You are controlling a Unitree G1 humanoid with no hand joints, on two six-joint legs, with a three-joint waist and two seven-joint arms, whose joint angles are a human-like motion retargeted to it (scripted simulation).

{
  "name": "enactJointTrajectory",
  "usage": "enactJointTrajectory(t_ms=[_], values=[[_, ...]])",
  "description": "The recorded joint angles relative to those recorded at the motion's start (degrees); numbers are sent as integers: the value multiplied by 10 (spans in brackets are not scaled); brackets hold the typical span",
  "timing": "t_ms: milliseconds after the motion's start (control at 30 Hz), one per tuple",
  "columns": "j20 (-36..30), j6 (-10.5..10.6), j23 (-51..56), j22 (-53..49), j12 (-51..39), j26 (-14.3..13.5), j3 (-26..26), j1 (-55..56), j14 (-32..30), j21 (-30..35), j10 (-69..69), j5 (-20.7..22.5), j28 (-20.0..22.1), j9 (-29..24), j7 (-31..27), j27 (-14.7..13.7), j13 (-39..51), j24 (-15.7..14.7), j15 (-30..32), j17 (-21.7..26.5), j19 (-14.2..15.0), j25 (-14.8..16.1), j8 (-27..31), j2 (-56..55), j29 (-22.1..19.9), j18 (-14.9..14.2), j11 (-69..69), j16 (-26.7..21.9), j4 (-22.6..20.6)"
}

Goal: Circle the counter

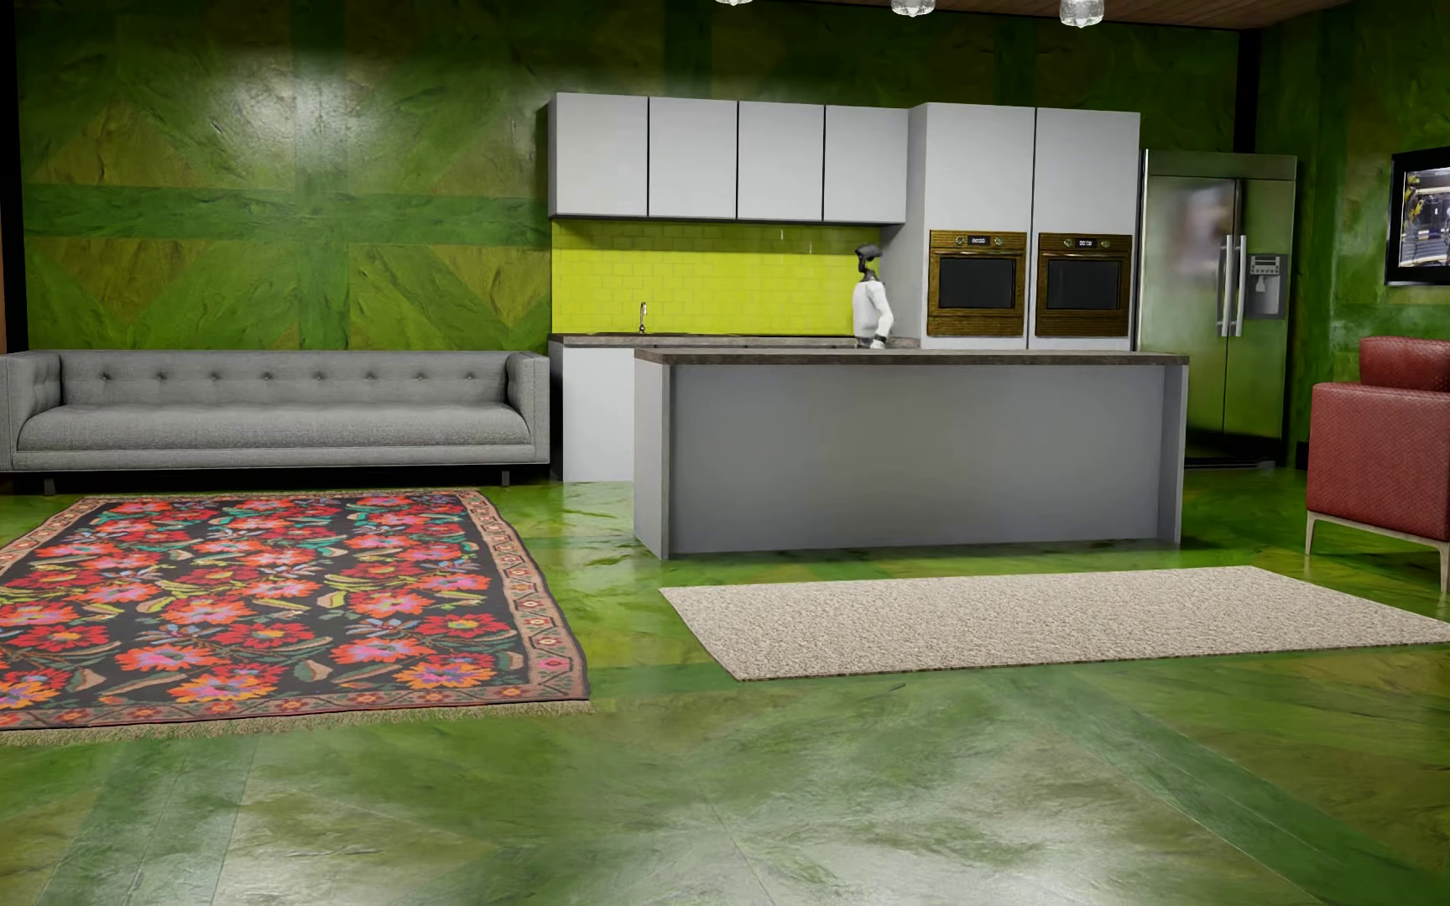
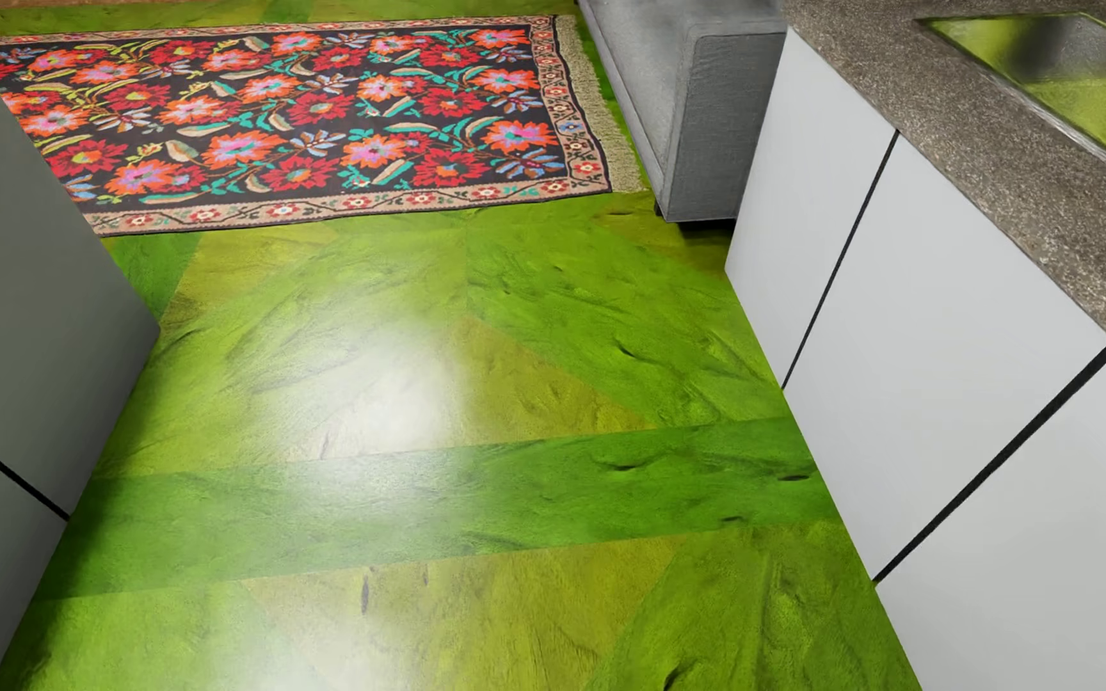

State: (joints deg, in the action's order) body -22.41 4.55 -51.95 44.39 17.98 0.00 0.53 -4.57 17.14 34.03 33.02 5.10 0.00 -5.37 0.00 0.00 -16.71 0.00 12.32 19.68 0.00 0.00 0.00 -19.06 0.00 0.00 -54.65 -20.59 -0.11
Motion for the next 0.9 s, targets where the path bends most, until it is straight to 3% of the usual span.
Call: enactJointTrajectory(t_ms=[33,67,133,167,233,267,300,333,400,467,533,600,633,667,700,733,767,800,867,900], values=[[6,6,-2,-21,-9,0,27,-50,14,2,-22,-1,0,-1,0,0,-13,0,-4,2,0,0,0,-21,0,0,117,-3,9],[14,2,-2,-37,-24,0,43,-80,31,5,-33,-11,0,5,0,0,-19,0,-75,2,0,0,0,-49,0,0,213,-9,7],[34,-1,-1,-50,-50,0,74,-125,50,17,-21,-37,0,12,0,0,-30,0,-291,6,0,0,0,-88,0,0,280,-15,18],[44,4,1,-45,-56,0,90,-148,32,22,-8,-42,0,10,0,0,-36,0,-273,9,0,0,0,-101,0,0,275,-14,32],[60,28,-10,-21,-44,0,95,-156,-98,25,76,-13,0,19,0,0,-44,0,-55,10,0,0,0,-131,0,0,208,-5,74],[49,46,-22,4,-34,0,83,-120,-189,21,169,13,0,24,0,0,-42,0,7,11,0,0,0,-131,0,0,164,0,91],[29,59,-34,27,-24,0,66,-61,-232,10,285,37,0,25,0,0,-33,0,9,14,0,0,0,-112,0,0,135,0,99],[19,67,-37,30,-12,0,44,9,-196,-10,397,61,0,21,0,0,-20,0,-13,14,0,0,0,-74,0,0,134,-1,103],[-10,61,-23,38,9,0,-24,129,-58,-26,490,72,0,8,0,0,10,0,-91,20,0,0,0,53,0,0,191,-6,78],[-18,43,46,62,38,0,-99,217,-31,-41,402,57,0,0,0,0,24,0,-180,38,0,0,0,188,0,0,263,-13,51],[-19,33,104,84,66,0,-154,282,-49,-70,217,35,0,6,0,0,44,0,-297,48,0,0,0,298,0,0,308,-22,53],[-21,36,148,114,83,0,-186,313,-93,-95,6,27,0,25,0,0,77,0,-364,55,0,0,0,360,0,0,301,-28,68],[-23,40,161,129,90,0,-192,323,-231,-109,-121,26,0,34,0,0,91,0,-365,57,0,0,0,379,0,0,305,-28,71],[-23,43,167,144,95,0,-189,341,-276,-120,-151,22,0,37,0,0,97,0,-338,56,0,0,0,395,0,0,304,-28,69],[-29,43,167,161,97,0,-185,355,-93,-131,6,9,0,32,0,0,92,0,-282,51,0,0,0,411,0,0,275,-28,58],[-30,38,149,174,96,0,-178,368,-35,-140,78,-10,0,31,0,0,81,0,-204,42,0,0,0,403,0,0,203,-27,46],[-27,33,112,180,89,0,-167,370,-32,-139,145,-33,0,28,0,0,71,0,-130,31,0,0,0,367,0,0,85,-25,27],[-39,34,68,179,72,0,-155,342,-8,-126,180,-45,0,16,0,0,61,0,-98,27,0,0,0,316,0,0,-63,-23,-1],[-49,52,3,119,46,0,-109,247,-9,-65,135,-38,0,8,0,0,47,0,-126,34,0,0,0,168,0,0,-305,-17,-48],[-38,65,-17,76,38,0,-73,182,-29,-46,94,-27,0,7,0,0,28,0,-124,33,0,0,0,106,0,0,-329,-12,-58]])
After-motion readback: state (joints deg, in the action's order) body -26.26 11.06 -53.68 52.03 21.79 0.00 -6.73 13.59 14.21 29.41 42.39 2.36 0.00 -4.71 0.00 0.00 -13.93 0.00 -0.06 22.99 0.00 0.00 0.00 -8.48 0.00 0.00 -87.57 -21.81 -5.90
